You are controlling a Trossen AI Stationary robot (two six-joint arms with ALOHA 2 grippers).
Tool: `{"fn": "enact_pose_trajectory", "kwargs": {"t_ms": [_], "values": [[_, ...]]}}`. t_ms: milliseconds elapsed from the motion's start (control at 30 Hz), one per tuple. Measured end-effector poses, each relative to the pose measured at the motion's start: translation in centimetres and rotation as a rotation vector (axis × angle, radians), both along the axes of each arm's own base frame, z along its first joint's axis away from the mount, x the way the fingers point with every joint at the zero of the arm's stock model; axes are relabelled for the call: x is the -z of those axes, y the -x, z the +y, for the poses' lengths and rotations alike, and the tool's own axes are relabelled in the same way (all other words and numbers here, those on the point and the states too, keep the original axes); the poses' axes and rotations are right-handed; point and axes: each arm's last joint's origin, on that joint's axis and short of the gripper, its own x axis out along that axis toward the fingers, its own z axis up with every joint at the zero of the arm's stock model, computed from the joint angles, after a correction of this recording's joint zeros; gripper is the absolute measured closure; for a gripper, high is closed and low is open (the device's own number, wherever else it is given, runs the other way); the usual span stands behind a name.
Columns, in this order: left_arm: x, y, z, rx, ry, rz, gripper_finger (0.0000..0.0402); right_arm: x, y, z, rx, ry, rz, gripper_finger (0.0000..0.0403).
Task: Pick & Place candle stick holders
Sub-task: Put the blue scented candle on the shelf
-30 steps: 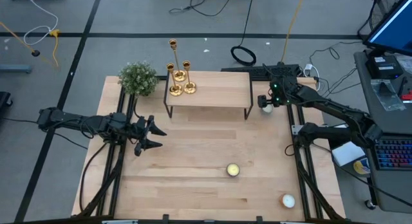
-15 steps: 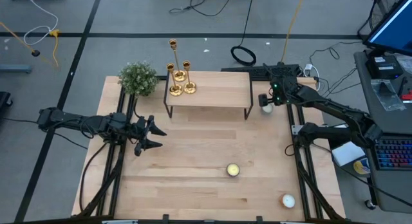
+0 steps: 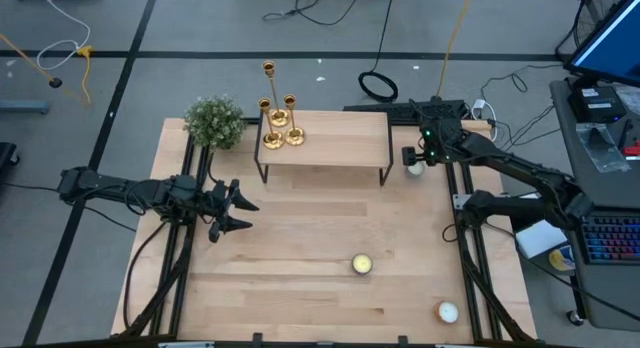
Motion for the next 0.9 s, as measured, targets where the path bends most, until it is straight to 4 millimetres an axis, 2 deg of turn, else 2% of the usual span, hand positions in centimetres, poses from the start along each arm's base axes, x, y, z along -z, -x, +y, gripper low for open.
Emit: {"fn": "enact_pose_trajectory", "kwargs": {"t_ms": [200,533,900], "values": [[0.0,0.0,0.0,0.001,-0.002,0.005,0.0149,1.3,-0.2,-0.2,0.008,-0.089,0.078,0.0003],[0.1,0.0,0.0,0.005,0.017,0.010,0.0149,3.3,-1.0,-1.3,0.033,-0.136,0.138,0.0003],[0.0,0.0,0.0,0.005,0.016,0.009,0.0149,4.4,-1.2,-2.1,0.034,-0.152,0.180,0.0003]]}}
